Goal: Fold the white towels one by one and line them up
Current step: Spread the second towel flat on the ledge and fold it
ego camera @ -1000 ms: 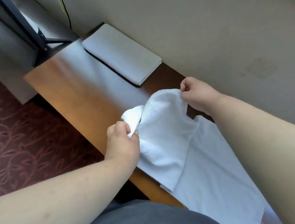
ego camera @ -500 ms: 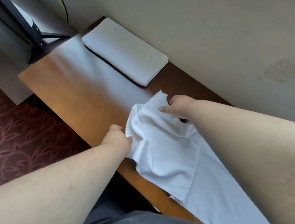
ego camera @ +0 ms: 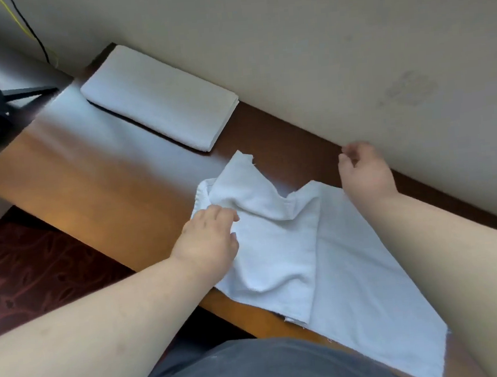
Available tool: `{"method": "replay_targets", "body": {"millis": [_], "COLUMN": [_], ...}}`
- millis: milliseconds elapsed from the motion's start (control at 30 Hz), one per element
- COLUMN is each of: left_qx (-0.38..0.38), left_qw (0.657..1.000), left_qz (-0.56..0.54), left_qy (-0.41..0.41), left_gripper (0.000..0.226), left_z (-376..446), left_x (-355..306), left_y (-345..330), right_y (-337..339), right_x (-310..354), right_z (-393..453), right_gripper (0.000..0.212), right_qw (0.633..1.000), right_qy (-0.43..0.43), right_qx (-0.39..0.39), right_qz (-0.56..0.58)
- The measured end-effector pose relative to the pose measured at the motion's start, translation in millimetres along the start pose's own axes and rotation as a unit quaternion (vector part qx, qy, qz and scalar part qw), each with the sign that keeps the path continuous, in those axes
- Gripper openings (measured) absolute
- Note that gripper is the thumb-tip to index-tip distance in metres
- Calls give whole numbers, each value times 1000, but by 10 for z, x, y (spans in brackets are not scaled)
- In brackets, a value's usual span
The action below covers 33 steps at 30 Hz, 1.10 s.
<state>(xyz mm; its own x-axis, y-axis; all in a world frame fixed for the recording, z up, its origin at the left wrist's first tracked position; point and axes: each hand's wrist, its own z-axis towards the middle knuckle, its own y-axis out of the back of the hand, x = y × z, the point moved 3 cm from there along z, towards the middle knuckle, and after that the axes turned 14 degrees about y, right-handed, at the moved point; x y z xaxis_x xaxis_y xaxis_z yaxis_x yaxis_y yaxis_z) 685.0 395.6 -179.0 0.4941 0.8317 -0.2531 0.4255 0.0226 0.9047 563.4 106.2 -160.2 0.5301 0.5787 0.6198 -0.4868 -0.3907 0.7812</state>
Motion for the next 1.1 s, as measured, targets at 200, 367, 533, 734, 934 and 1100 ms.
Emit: {"method": "replay_targets", "body": {"millis": [200, 367, 533, 734, 934, 1100], "left_qx": [83, 140, 125, 67, 173, 121], "left_qw": [988, 971, 959, 895, 838, 862], "left_qz": [70, 178, 242, 321, 350, 325], "left_qy": [-114, -80, -77, -304, -382, -369], "left_gripper": [56, 72, 72, 69, 69, 69], "left_z": [4, 26, -16, -332, -678, -558], "left_x": [-758, -1098, -1441, -2155, -2681, -2581], "left_y": [-305, -584, -728, -937, -1305, -1260], "right_y": [332, 354, 625, 877, 1070, 1424], "right_x": [-1000, -1433, -1724, -2010, -2256, -2648], "right_z": [-1373, -1955, -2102, -2265, -2297, -2449], "right_gripper": [43, 77, 85, 91, 94, 99], "right_qw": [981, 938, 935, 932, 935, 929], "right_qy": [-59, -127, -185, -201, -201, -215], "right_qx": [131, 254, 237, 238, 232, 235], "right_qz": [-132, -199, -189, -185, -177, -188]}}
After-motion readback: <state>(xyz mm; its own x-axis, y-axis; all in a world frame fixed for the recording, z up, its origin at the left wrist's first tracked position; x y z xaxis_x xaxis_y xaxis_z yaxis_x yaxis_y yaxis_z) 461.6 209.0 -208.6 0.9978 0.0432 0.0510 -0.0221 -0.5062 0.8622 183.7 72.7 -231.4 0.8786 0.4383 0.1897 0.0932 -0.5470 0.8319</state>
